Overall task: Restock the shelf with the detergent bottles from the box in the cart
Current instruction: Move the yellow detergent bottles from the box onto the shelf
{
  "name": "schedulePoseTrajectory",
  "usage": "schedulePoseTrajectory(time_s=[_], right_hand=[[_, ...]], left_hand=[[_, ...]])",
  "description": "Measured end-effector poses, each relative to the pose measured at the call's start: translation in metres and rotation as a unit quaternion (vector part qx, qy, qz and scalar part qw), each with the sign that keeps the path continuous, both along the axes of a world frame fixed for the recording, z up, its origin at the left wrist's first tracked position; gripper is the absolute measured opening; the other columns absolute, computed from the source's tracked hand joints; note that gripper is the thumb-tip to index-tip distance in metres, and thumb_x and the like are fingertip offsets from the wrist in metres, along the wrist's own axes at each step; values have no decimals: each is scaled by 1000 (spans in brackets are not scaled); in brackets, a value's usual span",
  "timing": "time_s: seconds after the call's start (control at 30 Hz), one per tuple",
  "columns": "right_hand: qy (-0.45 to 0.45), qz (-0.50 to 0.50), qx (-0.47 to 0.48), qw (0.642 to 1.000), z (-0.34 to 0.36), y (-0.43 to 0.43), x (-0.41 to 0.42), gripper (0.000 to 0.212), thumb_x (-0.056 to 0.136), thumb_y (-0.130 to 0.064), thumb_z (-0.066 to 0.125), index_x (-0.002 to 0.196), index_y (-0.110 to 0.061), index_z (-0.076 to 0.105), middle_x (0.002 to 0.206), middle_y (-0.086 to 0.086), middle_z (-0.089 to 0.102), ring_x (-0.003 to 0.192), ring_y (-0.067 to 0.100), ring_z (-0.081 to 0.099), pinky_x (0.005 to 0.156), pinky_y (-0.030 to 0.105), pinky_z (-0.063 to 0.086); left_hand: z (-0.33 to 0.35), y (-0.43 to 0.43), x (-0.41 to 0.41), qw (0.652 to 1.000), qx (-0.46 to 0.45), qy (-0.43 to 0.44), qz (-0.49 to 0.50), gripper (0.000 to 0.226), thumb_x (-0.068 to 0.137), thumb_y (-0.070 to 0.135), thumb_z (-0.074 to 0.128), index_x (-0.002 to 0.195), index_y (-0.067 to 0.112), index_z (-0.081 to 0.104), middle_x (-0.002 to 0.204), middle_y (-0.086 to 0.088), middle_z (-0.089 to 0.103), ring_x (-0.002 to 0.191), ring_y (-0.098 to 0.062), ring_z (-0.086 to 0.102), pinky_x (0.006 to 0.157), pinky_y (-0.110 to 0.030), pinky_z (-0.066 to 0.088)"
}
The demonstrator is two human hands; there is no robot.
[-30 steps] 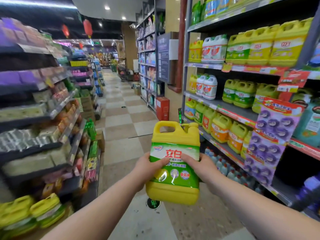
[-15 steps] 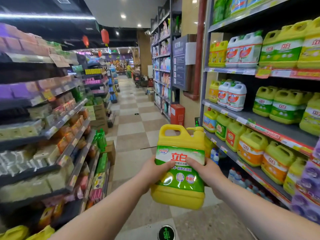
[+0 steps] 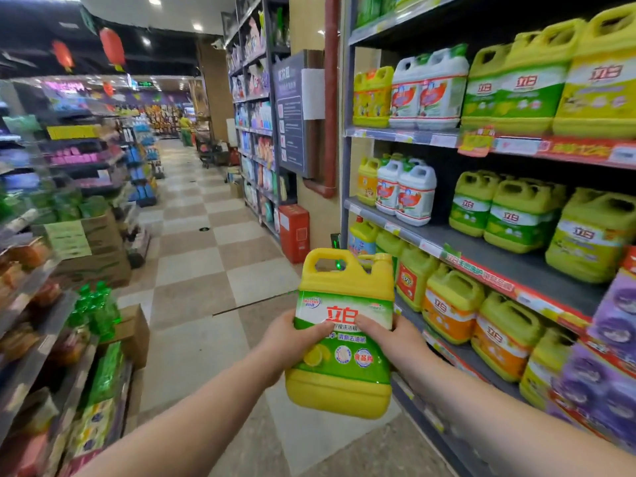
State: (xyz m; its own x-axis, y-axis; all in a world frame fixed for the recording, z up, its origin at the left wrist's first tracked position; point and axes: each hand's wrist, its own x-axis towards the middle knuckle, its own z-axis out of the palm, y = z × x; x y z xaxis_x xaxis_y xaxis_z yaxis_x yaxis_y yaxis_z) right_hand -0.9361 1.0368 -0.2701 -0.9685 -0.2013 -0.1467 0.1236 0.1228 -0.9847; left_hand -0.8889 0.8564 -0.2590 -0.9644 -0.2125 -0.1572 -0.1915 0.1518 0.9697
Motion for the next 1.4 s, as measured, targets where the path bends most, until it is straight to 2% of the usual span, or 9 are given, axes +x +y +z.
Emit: schedulePoseTrajectory(time_s=[0.07, 0.2, 0.33, 0.57, 0.67, 0.87, 1.07, 1.27, 1.4], right_hand=[[10, -30, 11, 999, -3, 5, -26, 49, 73, -40, 77, 113, -17, 61, 100, 1, 70, 81, 13, 69, 63, 24, 54], [28, -90, 20, 995, -6, 8, -87, 49, 75, -37, 76, 115, -15, 61, 107, 3, 70, 82, 14, 68, 66, 21, 54], [38, -147, 30, 988, -3, 4, -153, 44, 74, -37, 76, 111, -18, 61, 106, 3, 69, 82, 13, 67, 65, 23, 53], [25, -252, 41, 967, 2, 4, -243, 49, 74, -42, 76, 113, -17, 62, 112, 5, 69, 90, 19, 68, 77, 33, 56], [1, -292, 49, 955, 2, 17, -271, 51, 72, -42, 77, 114, -16, 62, 114, 7, 68, 98, 25, 67, 91, 43, 53], [-3, -328, 59, 943, -5, 61, -336, 49, 71, -42, 78, 111, -17, 63, 110, 5, 70, 95, 24, 68, 90, 43, 53], [6, -329, 67, 942, -7, 107, -427, 36, 73, -42, 76, 97, -21, 61, 97, 1, 68, 77, 12, 67, 63, 24, 54], [25, -311, 69, 948, 9, 164, -513, 54, 73, -39, 77, 118, -16, 59, 112, 5, 68, 94, 20, 67, 85, 35, 54], [32, -307, 62, 949, 6, 186, -548, 50, 75, -30, 78, 115, -13, 55, 110, 4, 66, 88, 16, 65, 71, 26, 53]], left_hand=[[-4, 3, -36, 1000, -3, 7, -24, 24, 75, 32, 77, 90, 29, 60, 88, 8, 70, 78, -9, 69, 60, -21, 56], [-7, 4, -118, 997, -11, -2, -79, 25, 74, 35, 77, 90, 30, 59, 94, 6, 70, 86, -13, 68, 73, -28, 57], [-2, -2, -205, 991, -15, 17, -132, 25, 74, 37, 77, 90, 33, 59, 88, 14, 67, 83, -7, 66, 64, -20, 53], [4, 4, -340, 971, -78, 38, -221, 29, 75, 42, 75, 98, 33, 60, 97, 11, 63, 94, -14, 62, 88, -33, 52], [-3, 22, -383, 962, -85, 35, -256, 32, 75, 43, 75, 99, 31, 57, 93, 12, 61, 86, -10, 60, 78, -26, 48], [-13, 69, -458, 948, -38, 31, -314, 26, 77, 39, 74, 96, 30, 59, 86, 17, 64, 76, 2, 60, 54, -12, 46], [-8, 115, -545, 947, -41, 42, -316, 18, 80, 32, 73, 83, 33, 55, 78, 18, 61, 64, 8, 58, 45, -5, 43], [7, 171, -623, 949, -56, 54, -304, 34, 79, 36, 73, 108, 27, 56, 107, 2, 66, 99, -18, 64, 90, -36, 52], [-1, 196, -658, 951, -44, 62, -298, 33, 82, 28, 71, 108, 26, 52, 105, 6, 64, 93, -12, 63, 76, -23, 51]])
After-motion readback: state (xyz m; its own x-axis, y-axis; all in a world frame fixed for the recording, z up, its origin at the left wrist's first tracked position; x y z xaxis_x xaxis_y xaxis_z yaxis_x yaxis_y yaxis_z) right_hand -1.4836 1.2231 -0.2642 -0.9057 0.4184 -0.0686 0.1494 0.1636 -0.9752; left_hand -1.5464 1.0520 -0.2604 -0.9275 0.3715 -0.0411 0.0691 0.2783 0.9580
